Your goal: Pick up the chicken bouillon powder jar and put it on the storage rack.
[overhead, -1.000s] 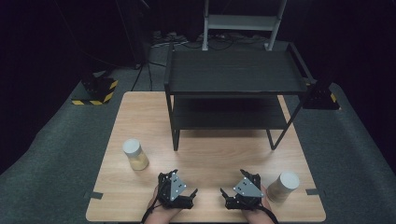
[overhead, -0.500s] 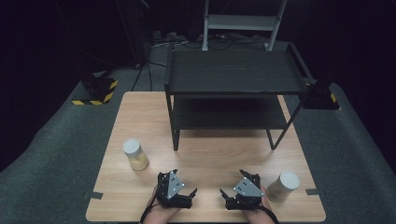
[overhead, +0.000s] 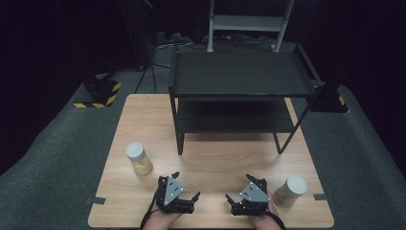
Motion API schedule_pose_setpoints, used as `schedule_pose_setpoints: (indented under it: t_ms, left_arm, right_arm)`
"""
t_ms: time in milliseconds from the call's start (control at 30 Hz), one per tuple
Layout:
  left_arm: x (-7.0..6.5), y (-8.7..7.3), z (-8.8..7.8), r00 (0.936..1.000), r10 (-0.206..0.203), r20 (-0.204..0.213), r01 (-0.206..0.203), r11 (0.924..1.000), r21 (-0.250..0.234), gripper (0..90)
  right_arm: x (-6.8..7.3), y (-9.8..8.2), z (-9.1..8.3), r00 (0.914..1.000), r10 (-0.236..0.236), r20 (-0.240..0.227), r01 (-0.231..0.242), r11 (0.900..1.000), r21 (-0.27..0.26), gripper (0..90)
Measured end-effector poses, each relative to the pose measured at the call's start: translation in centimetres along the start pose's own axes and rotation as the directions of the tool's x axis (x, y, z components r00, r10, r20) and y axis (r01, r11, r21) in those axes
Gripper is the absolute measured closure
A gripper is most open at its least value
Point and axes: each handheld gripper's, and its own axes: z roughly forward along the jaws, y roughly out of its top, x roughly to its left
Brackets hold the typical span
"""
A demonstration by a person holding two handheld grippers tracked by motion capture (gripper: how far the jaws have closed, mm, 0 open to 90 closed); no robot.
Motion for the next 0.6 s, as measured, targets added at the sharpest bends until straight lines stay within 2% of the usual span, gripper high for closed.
schedule_pose_setpoints:
  t_ms: [133,600]
  left_arm:
    - [0.0,0.1,-0.9,0.9999,0.008,-0.007,-0.008,0.9994,-0.033,0.7]
    - [0.7,0.3,-2.7,0.9996,0.002,-0.030,-0.005,0.9955,-0.095,0.4]
  right_arm:
    - [0.1,0.0,0.0,1.0000,-0.004,0.002,0.004,1.000,0.000,0.0]
    - [0.1,0.1,0.0,1.0000,-0.009,0.001,0.009,1.000,0.003,0.0]
